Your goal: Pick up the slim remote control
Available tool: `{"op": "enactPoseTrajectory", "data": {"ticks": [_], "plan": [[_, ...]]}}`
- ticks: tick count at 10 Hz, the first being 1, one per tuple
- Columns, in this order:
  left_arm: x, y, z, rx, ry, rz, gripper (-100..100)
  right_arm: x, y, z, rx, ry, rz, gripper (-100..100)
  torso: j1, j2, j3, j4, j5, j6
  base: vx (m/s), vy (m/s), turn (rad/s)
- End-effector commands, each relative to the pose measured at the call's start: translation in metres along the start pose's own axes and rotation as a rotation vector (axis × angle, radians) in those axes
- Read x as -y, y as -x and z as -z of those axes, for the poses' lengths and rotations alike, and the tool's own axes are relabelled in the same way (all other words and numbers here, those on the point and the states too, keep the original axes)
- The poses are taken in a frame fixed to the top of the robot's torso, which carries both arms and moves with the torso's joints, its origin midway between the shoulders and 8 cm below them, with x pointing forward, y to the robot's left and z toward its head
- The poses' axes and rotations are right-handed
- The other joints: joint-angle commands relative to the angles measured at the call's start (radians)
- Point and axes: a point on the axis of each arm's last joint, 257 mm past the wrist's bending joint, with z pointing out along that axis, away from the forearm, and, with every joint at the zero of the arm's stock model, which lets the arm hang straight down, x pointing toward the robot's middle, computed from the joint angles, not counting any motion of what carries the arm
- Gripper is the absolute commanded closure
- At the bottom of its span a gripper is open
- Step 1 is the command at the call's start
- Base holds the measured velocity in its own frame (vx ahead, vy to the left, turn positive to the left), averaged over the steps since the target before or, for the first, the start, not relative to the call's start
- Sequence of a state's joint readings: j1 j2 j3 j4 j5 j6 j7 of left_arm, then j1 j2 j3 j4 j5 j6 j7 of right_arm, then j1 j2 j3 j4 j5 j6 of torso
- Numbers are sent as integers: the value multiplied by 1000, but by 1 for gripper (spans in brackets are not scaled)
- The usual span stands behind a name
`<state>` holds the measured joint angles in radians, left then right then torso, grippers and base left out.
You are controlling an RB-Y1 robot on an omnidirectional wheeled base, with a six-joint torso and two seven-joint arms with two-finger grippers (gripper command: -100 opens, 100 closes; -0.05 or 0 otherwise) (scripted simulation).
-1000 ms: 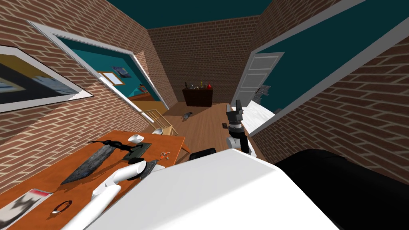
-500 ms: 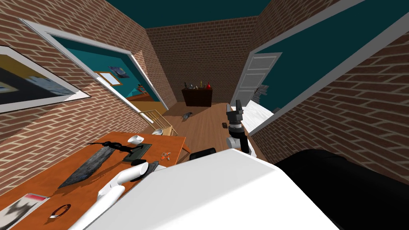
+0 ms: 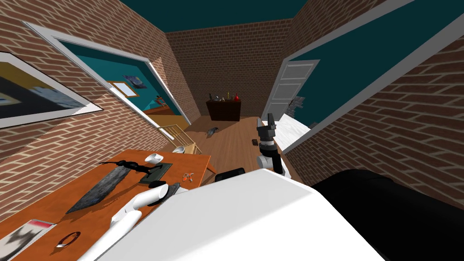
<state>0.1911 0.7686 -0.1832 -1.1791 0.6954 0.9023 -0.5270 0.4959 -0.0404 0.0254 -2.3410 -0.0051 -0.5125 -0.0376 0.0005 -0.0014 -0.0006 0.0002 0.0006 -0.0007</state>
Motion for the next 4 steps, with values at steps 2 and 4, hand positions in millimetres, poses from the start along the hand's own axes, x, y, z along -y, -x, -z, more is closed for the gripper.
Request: {"op": "enactPoseTrajectory", "data": {"ticks": [2, 4], "plan": [[6, 14, 16, 0, -4, -15, 100, 0, 0, 0, 0, 0, 0, 0, -3, 0, 0, 0, -1, 0, -6, -63, 82], [5, 12, 12, 1, -4, -12, 0, 0, 0, 0, 0, 0, 0, 0, -3, 0, 0, 0, -1, 0, -1, -19, 8]]}}
